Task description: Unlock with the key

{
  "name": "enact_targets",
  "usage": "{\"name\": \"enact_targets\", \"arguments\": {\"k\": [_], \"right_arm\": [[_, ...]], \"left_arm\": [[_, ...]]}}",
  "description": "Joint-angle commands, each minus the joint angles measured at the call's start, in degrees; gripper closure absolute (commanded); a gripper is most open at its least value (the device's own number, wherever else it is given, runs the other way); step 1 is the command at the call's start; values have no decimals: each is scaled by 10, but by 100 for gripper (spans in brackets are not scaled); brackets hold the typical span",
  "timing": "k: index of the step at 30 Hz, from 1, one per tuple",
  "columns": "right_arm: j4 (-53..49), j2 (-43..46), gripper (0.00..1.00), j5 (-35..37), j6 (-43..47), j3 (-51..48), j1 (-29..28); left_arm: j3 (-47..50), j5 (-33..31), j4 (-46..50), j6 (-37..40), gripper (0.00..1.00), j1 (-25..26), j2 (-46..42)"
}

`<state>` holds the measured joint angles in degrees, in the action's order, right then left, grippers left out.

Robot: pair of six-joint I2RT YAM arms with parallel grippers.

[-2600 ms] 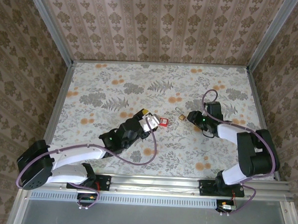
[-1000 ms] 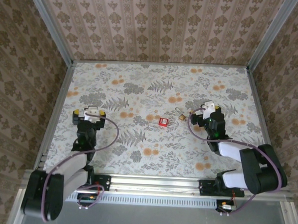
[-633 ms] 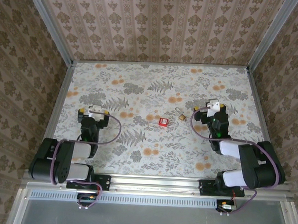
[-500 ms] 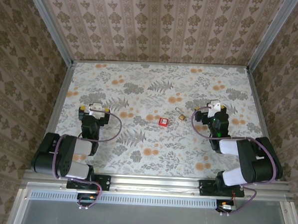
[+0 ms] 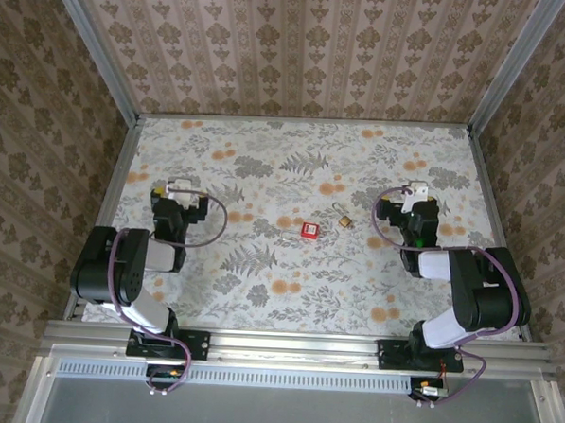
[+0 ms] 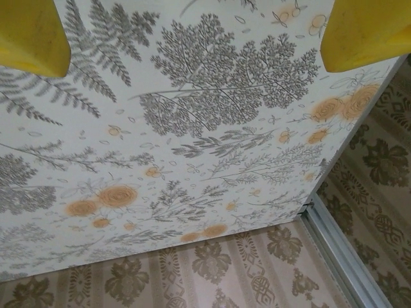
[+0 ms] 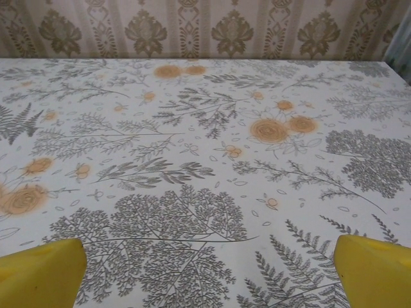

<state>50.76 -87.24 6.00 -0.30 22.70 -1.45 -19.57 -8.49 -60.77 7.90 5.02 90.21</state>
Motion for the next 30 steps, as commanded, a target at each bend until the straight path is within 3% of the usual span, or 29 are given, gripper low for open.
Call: {"name": "enact_targets", "arguments": {"k": [1,30], "right_arm": [[-23,-5,0,-7,-18,9,3],[-21,-4,0,-8,-16,7,2]], "left_arm": [[-20,-8,62,-37,0,-11,-11],[-21,-8,69,-56,0,-27,-12]]}}
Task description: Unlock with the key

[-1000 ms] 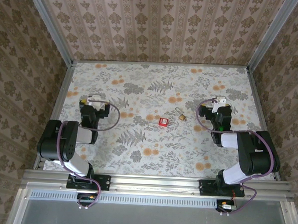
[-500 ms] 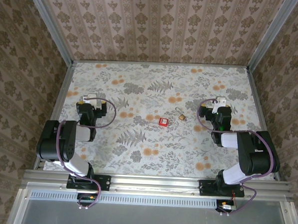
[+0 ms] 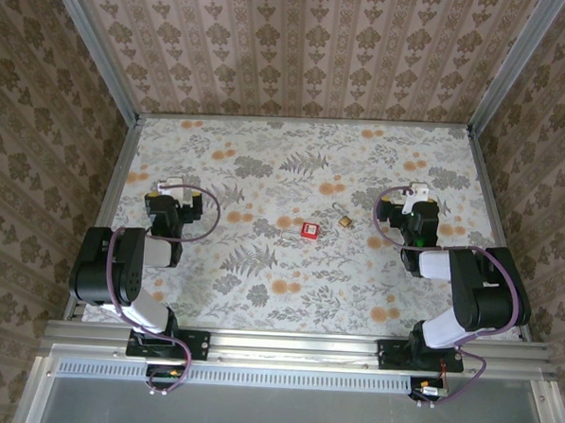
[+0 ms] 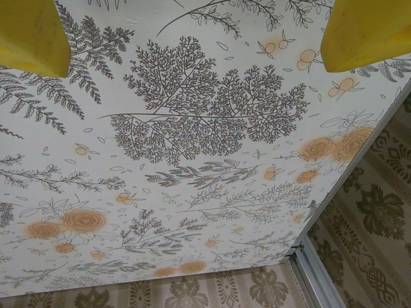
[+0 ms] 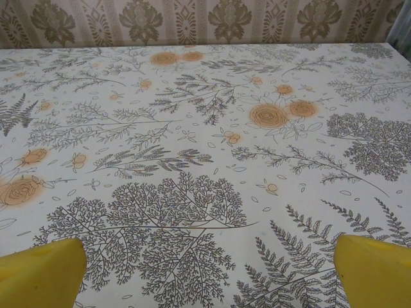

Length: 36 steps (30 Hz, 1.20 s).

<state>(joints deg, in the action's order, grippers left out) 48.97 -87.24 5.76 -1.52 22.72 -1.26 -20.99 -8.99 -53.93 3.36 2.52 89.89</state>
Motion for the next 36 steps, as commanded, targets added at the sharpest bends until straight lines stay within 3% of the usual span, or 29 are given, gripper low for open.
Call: {"name": "enact_targets", "arguments": {"k": [1,36], "right_arm": [[-3,-4,0,-6,-4,7,0],[-3,-4,0,-4,-4,7,0]], "left_arm": [[-7,-4,1,-11,0,-2,-9],[-12,23,8,-1,0,-3,-10]]}}
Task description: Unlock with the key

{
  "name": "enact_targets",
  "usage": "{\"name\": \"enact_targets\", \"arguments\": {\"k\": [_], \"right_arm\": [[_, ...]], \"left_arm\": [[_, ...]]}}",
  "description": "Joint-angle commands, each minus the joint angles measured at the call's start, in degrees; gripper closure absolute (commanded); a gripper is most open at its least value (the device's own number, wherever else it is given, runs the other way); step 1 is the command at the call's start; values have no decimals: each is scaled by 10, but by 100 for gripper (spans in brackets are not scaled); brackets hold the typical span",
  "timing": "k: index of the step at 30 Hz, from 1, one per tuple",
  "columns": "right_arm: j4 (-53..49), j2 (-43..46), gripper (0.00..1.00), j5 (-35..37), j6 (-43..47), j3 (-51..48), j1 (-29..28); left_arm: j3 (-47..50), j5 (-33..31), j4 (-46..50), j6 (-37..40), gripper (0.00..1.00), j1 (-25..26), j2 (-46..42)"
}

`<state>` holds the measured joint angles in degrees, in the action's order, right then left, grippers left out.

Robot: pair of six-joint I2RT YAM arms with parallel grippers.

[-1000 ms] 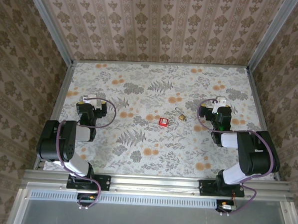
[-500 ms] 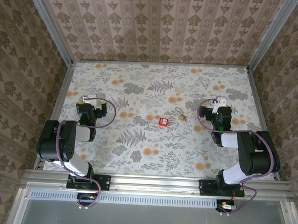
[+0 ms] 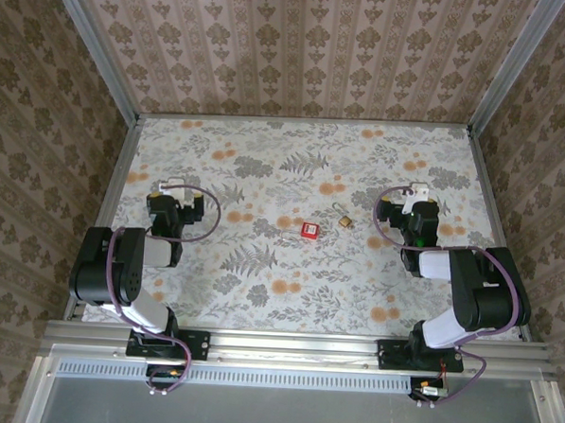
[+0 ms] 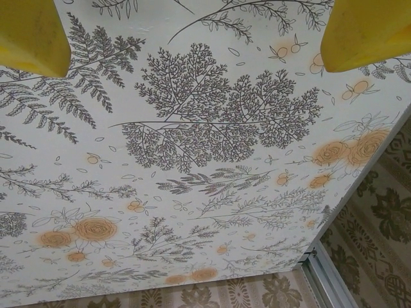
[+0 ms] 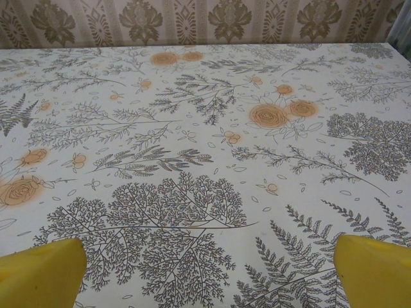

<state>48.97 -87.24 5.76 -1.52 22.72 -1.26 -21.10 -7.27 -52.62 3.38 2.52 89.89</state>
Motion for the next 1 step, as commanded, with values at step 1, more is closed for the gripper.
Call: {"name": "enact_targets", "arguments": {"k": [1], "right_arm": [[-3,-4,0,-4,-4,7,0]], "left_arm": [[-11,6,-6,1,0,-2,-9]]}}
